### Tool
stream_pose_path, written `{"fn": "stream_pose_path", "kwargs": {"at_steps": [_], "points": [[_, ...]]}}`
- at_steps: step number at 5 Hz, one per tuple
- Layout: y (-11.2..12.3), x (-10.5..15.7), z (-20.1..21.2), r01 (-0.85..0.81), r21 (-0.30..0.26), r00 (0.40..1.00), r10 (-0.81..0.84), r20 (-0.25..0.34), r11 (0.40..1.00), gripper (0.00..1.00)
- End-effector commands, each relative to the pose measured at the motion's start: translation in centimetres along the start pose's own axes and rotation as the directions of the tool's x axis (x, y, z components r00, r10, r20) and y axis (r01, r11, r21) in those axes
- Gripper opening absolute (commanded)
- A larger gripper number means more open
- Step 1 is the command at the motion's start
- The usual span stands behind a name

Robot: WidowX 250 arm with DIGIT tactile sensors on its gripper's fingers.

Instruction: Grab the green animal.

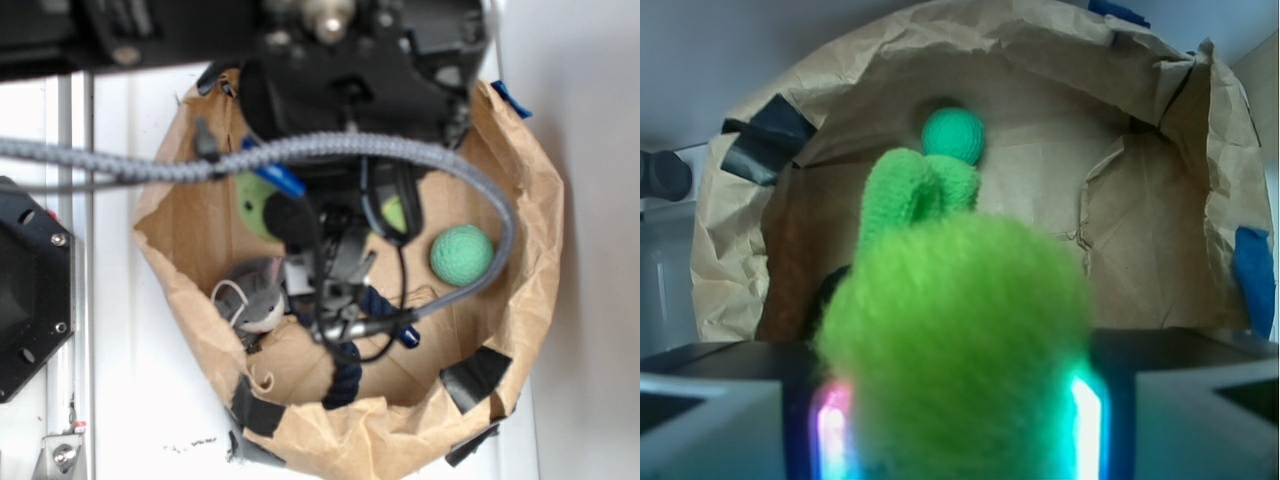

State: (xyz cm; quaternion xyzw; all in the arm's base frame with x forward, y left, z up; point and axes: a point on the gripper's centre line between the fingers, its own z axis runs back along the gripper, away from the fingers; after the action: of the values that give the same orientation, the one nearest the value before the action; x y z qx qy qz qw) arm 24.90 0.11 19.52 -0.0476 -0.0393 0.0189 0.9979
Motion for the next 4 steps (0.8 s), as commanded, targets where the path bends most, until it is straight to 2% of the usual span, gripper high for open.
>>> {"fn": "stream_pose_path", "kwargs": {"at_steps": [1,2,4], "points": [[-0.39,0.05,2.09,0.015,0.016,0.996,-0.016,0.084,1.0,0.0],[-0.21,0.03,2.09,0.011,0.043,0.995,-0.015,0.096,0.999,0.0],[-0.26,0.08,1.65,0.01,0.019,0.997,-0.011,0.074,1.0,0.0]]}}
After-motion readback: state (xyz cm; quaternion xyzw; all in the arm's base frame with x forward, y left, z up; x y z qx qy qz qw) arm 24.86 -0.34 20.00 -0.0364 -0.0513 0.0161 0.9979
